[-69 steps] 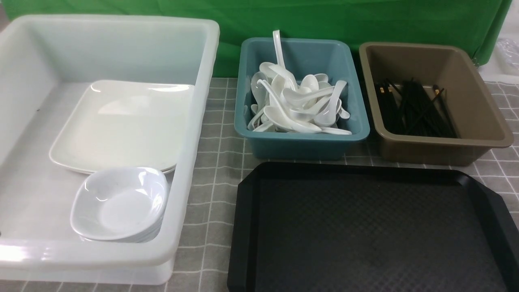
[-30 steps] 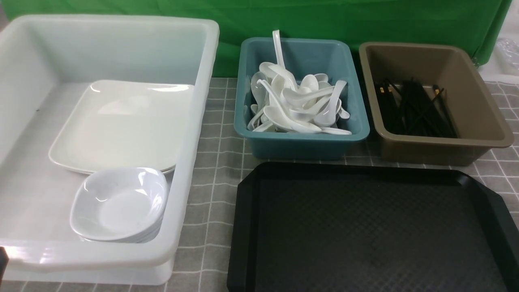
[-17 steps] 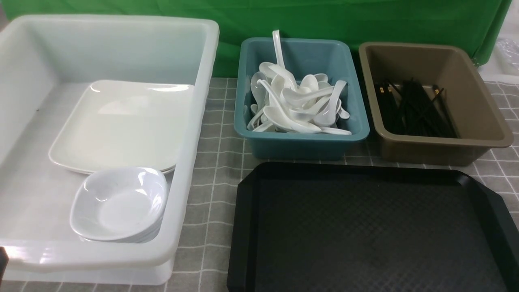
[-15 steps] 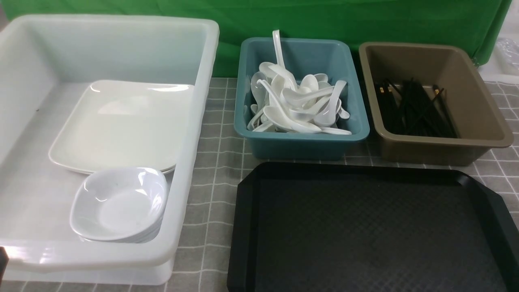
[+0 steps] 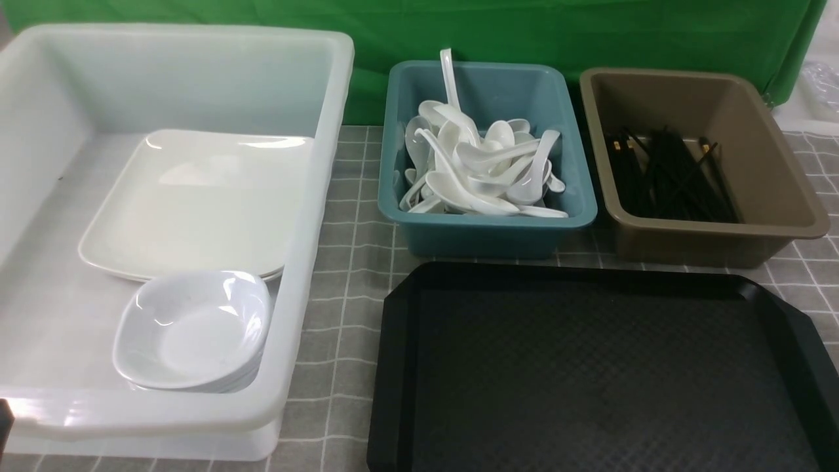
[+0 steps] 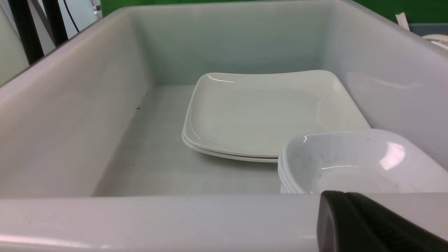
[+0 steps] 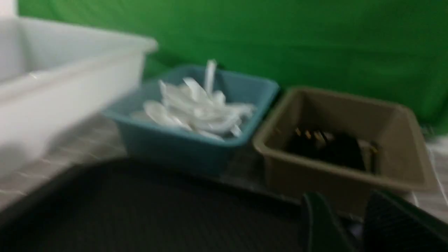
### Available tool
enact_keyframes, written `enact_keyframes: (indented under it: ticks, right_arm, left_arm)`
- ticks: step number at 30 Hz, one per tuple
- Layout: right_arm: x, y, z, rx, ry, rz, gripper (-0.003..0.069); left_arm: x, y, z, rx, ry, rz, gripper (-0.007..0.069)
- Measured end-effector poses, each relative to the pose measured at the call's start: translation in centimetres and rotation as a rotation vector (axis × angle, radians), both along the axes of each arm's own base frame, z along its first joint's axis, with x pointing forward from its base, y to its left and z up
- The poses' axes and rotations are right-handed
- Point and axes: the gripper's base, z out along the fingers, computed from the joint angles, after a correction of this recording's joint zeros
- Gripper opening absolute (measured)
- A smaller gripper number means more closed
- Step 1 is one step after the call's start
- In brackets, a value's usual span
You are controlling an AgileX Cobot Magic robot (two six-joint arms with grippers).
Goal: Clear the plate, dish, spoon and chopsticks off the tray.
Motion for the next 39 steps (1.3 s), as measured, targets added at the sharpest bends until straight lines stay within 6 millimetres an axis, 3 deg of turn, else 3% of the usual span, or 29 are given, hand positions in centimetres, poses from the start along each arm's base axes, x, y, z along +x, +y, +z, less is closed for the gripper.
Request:
enact_keyframes:
  ticks: [2, 5, 12, 39]
  right_arm:
    - [0.1, -0.6, -3.2, -0.011, 0.093, -0.087, 0.0237]
    - [-0.2, -1.3, -5.2, -0.01, 0.186, -0.192, 0.0237]
    - [-1.2, -1.5, -5.1, 0.014, 0.13, -0.249, 0.0237]
    - [-1.2, -1.3, -5.2, 0.027, 0.145, -0.211, 0.0237]
  left_arm:
    - [0.0, 0.0, 0.0, 0.0, 0.0, 0.0, 0.0004]
    - [0.0, 0.0, 0.0, 0.0, 0.0, 0.0, 0.0004]
    - [0.0, 0.0, 0.0, 0.0, -0.001, 0.0, 0.0004]
    - [0.0, 0.0, 0.0, 0.007, -0.001, 0.001, 0.0004]
